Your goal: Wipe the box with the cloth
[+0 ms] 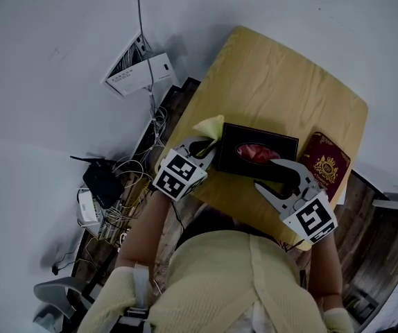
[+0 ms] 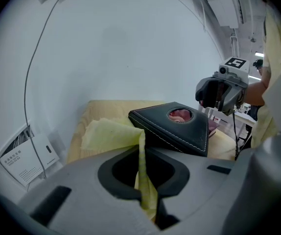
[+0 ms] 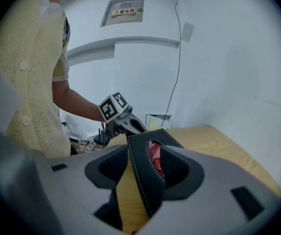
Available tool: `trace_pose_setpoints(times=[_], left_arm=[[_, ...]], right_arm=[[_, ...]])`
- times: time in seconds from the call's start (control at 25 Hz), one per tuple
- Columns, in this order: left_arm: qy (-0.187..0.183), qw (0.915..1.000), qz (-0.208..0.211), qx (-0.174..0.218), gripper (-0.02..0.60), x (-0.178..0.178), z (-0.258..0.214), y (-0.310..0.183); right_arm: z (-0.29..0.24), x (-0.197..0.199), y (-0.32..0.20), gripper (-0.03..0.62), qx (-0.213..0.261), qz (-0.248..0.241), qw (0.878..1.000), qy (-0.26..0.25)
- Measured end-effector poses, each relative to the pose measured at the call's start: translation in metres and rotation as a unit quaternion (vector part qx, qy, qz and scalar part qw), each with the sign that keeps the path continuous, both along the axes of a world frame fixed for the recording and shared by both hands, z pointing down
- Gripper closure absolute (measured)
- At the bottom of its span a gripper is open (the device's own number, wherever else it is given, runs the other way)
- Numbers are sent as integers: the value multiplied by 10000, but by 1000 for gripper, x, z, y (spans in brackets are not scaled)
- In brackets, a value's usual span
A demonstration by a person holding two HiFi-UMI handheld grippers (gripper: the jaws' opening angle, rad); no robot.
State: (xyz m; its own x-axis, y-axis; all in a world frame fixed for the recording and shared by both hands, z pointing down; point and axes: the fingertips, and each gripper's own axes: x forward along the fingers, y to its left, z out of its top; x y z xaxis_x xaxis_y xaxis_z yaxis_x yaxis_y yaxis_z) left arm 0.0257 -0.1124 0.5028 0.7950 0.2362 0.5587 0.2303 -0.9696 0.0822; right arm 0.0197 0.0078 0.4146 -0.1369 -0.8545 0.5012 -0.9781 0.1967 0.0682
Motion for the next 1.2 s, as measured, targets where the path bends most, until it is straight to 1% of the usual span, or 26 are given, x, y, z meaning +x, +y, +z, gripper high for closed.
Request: trace_pose_setpoints(times=[0.08,0.2,0.28,0.4,0.6,0.72,0.88,1.2], left_arm=[[-21,9999,79,72,552,-4,0,4],[-56,9991,311,265,552,-11,0,11],[-84,9981,464,407,552,-17,3,14],[-161,9967,620,501,552,-26,8,19],[-261,9955,805,435,552,-39,8,26],[-312,9945,902,442,552,-47,7,31],[-339,9934,981,486,552,-55,7,37],[-383,9929,977,551,552,-69,4,48]], right_arm=[[0,0,1,384,57,16,10000,-40],[2,-1,1,384,116,4,9999,-65],[2,-2,0,384,86,-32,9999,-67],[1,-4,-1,384,15,-112,9999,-57],[3,-7,-6,384,100,-155,9998,-119],[5,-8,-9,384,45,-151,9998,-98],[9,-3,-8,384,-64,26,10000,-69],[12,7,4,384,-181,355,9990,-202]])
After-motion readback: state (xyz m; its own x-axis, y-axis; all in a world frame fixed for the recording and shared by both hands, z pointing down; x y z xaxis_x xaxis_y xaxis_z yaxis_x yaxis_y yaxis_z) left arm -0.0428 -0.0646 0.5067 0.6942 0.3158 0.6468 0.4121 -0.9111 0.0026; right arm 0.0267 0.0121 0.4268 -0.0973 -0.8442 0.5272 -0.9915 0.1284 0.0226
